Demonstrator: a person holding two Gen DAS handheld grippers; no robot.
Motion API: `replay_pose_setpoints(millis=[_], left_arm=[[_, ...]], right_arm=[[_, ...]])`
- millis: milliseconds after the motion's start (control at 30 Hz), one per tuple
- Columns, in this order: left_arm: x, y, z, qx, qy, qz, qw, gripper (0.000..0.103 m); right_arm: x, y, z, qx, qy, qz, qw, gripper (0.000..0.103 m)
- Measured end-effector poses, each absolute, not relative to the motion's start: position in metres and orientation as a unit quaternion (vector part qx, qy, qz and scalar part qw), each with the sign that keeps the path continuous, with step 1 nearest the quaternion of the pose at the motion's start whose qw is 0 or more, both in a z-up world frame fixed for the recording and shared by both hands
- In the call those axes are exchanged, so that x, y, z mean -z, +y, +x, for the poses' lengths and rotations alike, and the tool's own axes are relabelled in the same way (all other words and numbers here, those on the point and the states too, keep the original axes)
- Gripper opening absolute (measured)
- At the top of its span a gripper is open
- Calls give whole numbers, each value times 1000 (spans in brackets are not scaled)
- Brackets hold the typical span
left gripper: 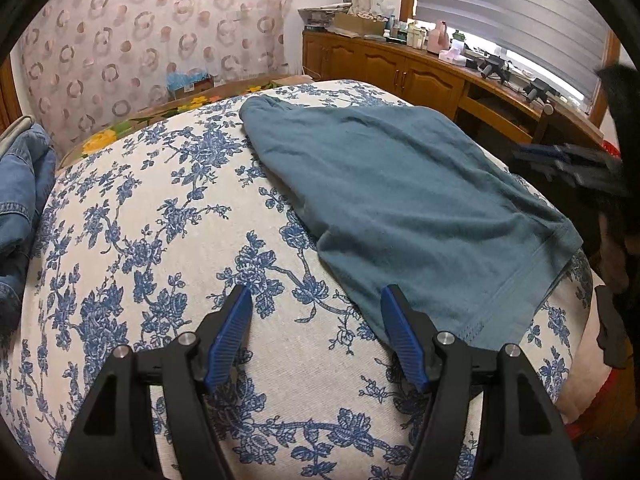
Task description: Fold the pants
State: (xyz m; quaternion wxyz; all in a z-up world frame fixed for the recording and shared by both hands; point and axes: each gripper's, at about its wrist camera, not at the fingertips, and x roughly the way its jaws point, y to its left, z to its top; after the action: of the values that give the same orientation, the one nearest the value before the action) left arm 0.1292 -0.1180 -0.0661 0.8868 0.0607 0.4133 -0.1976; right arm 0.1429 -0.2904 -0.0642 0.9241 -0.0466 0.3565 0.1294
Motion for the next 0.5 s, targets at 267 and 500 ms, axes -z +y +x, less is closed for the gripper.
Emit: replay_pose_setpoints(millis=[267, 500], left_arm=[[67, -119, 128, 195, 413, 63, 888, 70], [66, -119, 128, 195, 413, 62, 887, 71]], right_arm=[[82, -289, 101, -115, 369, -38, 921, 46], [88, -301, 81, -112, 371, -8, 922, 46]])
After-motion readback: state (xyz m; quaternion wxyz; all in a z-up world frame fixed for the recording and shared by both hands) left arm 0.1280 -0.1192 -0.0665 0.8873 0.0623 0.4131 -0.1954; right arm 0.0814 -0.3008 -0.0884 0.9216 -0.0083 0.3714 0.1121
